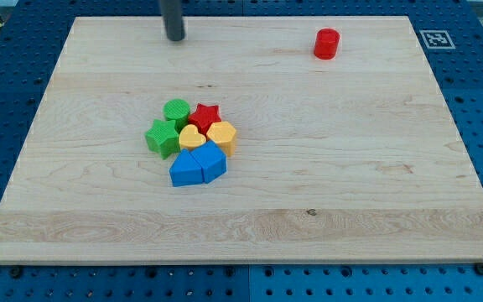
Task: Slide red circle towards the group of blocks
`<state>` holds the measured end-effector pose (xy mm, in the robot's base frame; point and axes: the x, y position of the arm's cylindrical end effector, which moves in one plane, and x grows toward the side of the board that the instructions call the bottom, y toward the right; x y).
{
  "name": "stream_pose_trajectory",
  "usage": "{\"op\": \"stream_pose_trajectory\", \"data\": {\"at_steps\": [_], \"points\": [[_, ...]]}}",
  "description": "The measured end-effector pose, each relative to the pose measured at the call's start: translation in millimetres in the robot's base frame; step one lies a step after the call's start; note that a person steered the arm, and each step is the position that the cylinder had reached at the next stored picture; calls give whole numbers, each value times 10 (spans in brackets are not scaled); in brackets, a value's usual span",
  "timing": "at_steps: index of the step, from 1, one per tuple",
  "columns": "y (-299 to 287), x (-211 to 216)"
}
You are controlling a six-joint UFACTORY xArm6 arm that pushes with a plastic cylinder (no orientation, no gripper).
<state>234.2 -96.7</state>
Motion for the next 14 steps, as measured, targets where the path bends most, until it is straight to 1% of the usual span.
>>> {"op": "stream_pose_trajectory", "data": {"at_steps": [1, 2, 3, 4, 5, 6, 8, 10, 11, 12, 13, 14], "points": [[599, -315], [1093, -407], [1730, -351], [2266, -154], [2532, 112], [2496, 312], [2127, 632], [1466, 786], [1677, 813], [1954, 934], [1628, 1140], [1159, 1155]]}}
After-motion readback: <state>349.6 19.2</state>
